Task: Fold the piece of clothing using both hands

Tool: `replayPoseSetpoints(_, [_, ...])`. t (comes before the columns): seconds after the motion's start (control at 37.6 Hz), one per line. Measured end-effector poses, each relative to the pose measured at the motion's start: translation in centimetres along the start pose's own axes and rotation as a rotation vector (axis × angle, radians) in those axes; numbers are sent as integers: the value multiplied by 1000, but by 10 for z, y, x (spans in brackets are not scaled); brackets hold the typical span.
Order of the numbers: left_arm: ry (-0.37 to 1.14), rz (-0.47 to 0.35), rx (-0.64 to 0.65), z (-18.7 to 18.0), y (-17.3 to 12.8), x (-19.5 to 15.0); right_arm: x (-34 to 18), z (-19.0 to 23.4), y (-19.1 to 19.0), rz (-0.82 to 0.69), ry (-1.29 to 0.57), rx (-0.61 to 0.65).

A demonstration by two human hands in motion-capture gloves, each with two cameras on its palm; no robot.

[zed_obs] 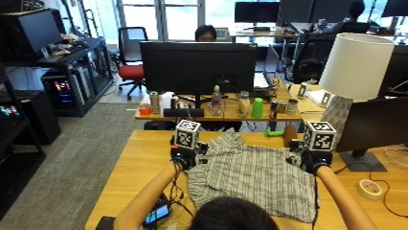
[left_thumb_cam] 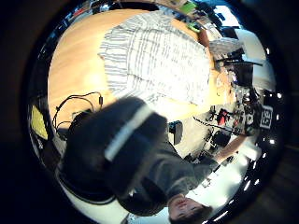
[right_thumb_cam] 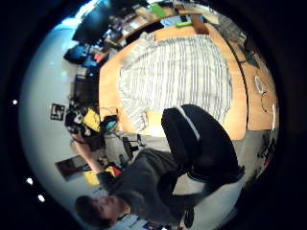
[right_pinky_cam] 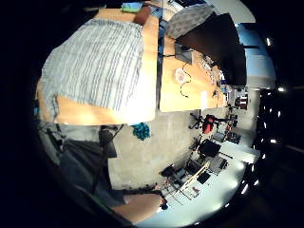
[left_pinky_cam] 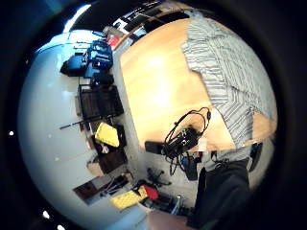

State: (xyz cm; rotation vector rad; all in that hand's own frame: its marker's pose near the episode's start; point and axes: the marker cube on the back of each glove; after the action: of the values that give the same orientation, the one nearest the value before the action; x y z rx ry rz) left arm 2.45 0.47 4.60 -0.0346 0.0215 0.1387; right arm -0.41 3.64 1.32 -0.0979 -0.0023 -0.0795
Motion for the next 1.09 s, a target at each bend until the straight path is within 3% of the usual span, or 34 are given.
replayPoseSetpoints(0.11, [6, 61, 16, 13, 2, 12, 1, 10, 1, -4, 7, -25])
replayPoseSetpoints(0.32, [6, 218, -27, 76, -9, 47, 7, 37, -2, -5, 13, -88])
replayPoseSetpoints(0.56, [-15, 349, -188, 175, -19, 84, 17, 55, -5, 2, 12, -108])
replayPoseSetpoints(0.72, [-28, 333, -325, 189, 25, 98, 27, 64, -9, 23, 6, -120])
replayPoseSetpoints(0.93, [4, 377, -396, 202, 30, 105, 32, 74, -5, 29, 4, -155])
replayPoseSetpoints(1.09, [-89, 220, -420, 200, 24, 100, 33, 82, -8, 27, 3, -157])
